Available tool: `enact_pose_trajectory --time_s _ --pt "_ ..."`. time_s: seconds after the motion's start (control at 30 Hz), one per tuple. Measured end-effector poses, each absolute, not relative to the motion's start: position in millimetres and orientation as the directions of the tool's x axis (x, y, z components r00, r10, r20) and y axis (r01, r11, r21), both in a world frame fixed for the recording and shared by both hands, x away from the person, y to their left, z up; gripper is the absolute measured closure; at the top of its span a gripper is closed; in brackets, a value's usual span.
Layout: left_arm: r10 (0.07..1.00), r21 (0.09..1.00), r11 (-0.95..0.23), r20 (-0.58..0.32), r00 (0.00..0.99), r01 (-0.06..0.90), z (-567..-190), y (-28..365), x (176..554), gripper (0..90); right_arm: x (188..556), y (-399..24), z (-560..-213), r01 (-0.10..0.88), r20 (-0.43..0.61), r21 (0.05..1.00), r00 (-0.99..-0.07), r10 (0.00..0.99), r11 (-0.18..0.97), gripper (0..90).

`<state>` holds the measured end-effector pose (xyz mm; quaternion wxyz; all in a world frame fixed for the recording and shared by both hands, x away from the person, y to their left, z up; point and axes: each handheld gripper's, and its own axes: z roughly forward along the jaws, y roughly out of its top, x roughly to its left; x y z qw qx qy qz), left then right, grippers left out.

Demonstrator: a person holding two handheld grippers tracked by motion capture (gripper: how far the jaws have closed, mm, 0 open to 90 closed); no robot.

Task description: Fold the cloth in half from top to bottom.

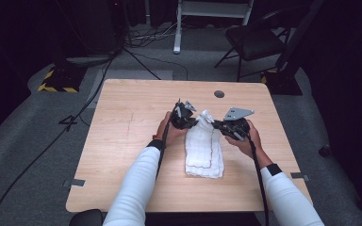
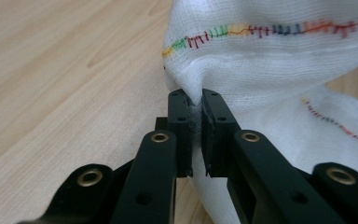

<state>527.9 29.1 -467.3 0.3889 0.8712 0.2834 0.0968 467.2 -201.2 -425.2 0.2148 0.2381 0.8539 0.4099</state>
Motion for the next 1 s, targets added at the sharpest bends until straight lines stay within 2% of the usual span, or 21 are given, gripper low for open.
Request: enact_pose_trajectory --time_s 0.23,0.4,0.57,1.0 --pt "0.52 0.798 -0.512 -0.005 0.854 0.317 -449 50 495 83.6 455 -211 -418 0.218 -0.151 0.826 -0.803 0.577 0.52 85.9" --pt "0.464 0.813 -0.524 0.023 0.885 0.254 -446 63 467 83.5 439 -219 -418 0.194 -0.137 0.838 -0.829 0.542 0.509 85.9" --pt "0.407 0.8 -0.563 0.049 0.912 0.208 -451 69 443 82.9 420 -221 -424 0.182 -0.121 0.833 -0.861 0.493 0.522 85.8" --pt "0.295 0.732 -0.662 0.056 0.954 0.162 -469 71 397 82.4 380 -223 -447 0.145 -0.106 0.792 -0.924 0.367 0.593 85.7"
